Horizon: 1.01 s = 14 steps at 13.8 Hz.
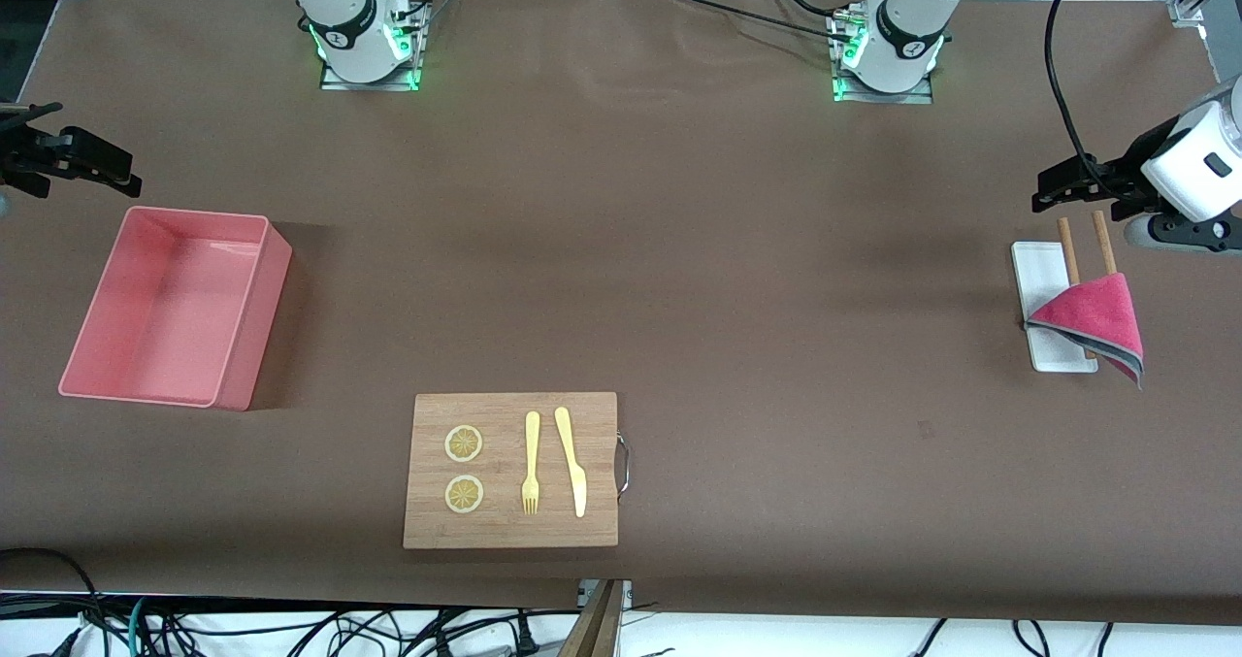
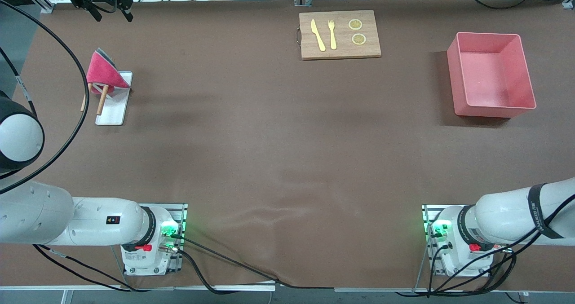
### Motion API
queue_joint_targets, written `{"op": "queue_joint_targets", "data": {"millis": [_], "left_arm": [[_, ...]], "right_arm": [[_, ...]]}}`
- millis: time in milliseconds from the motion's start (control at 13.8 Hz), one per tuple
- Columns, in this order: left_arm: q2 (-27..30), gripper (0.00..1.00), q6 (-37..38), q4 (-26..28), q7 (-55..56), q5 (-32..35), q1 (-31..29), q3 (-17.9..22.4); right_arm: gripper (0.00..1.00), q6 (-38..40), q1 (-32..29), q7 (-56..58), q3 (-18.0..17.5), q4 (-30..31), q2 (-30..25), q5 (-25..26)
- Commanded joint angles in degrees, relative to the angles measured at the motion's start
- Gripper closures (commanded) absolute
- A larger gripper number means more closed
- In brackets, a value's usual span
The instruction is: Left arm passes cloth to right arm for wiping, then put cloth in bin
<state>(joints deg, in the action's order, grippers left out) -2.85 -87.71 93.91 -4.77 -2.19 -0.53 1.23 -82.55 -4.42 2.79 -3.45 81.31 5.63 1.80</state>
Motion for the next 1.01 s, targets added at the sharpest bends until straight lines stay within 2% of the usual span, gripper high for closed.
{"op": "queue_joint_targets", "data": {"millis": [0, 217, 579, 724, 941], "left_arm": [[-2.9, 0.00, 0.9, -2.3, -0.2, 1.7, -1.6, -0.1], [-5.8, 0.00, 0.3, -3.6, -0.2, 8.1, -1.7, -0.2], [-18.1, 0.00, -4.6, -10.8, -0.2, 11.0, -6.8, 0.0], [-23.8, 0.00, -10.1, -12.9, -0.3, 10.6, -10.4, -0.1], [-29.3, 0.00, -19.7, -13.3, -0.2, 11.1, -12.0, 0.2]], "right_arm": [[0.00, 0.0, 0.0, 1.0, 0.3, 0.2, -0.4, -0.5], [0.00, -0.1, 0.0, 1.0, 0.3, 0.2, -0.4, -0.7], [0.00, -0.2, 0.0, 1.0, 0.3, 0.2, -0.4, -0.6], [0.00, -0.2, 0.0, 1.0, 0.3, 0.2, -0.4, -0.7], [0.00, -0.2, 0.0, 1.0, 0.3, 0.2, -0.4, -0.7]]}}
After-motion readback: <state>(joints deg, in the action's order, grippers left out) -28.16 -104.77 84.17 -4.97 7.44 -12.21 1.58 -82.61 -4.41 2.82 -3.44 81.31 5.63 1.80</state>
